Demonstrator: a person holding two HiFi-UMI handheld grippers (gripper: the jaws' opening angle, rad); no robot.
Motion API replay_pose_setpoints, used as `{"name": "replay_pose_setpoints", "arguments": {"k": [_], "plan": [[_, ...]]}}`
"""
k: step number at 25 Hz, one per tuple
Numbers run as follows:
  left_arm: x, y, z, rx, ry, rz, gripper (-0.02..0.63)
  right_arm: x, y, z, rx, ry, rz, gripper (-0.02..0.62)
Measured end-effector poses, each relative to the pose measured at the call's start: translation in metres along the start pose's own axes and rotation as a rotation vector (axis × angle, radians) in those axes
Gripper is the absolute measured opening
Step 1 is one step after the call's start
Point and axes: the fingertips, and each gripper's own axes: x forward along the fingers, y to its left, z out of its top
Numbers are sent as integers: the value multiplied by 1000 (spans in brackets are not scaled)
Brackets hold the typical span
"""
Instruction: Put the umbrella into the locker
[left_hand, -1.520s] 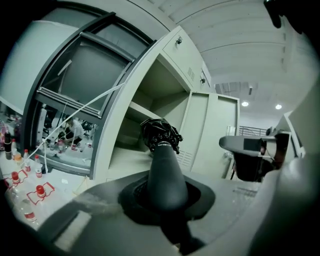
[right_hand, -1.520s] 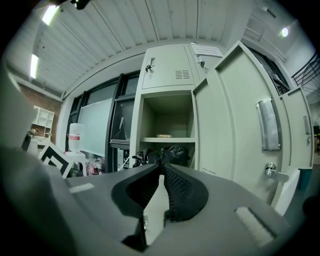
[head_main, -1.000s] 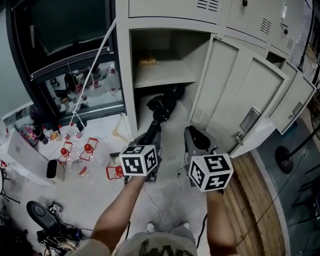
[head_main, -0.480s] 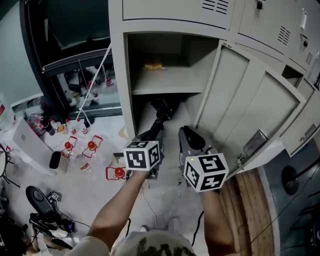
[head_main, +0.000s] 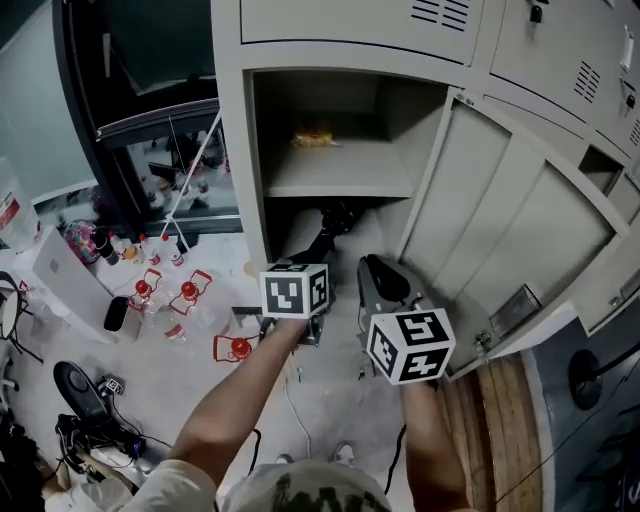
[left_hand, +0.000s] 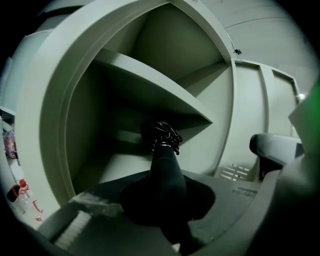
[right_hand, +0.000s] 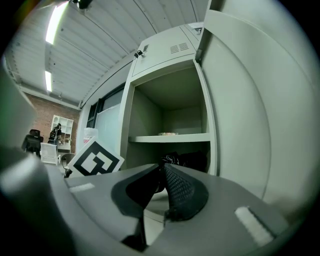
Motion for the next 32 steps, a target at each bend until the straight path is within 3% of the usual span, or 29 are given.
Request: {"name": "replay_pose_setpoints", "arguments": {"k": [19, 32], "plan": [[52, 25, 1, -21, 106, 76, 40, 10, -20, -7, 17, 12, -6, 17], [66, 31, 4, 25, 132, 99, 43, 19, -29, -14, 29, 24, -5, 17]]}}
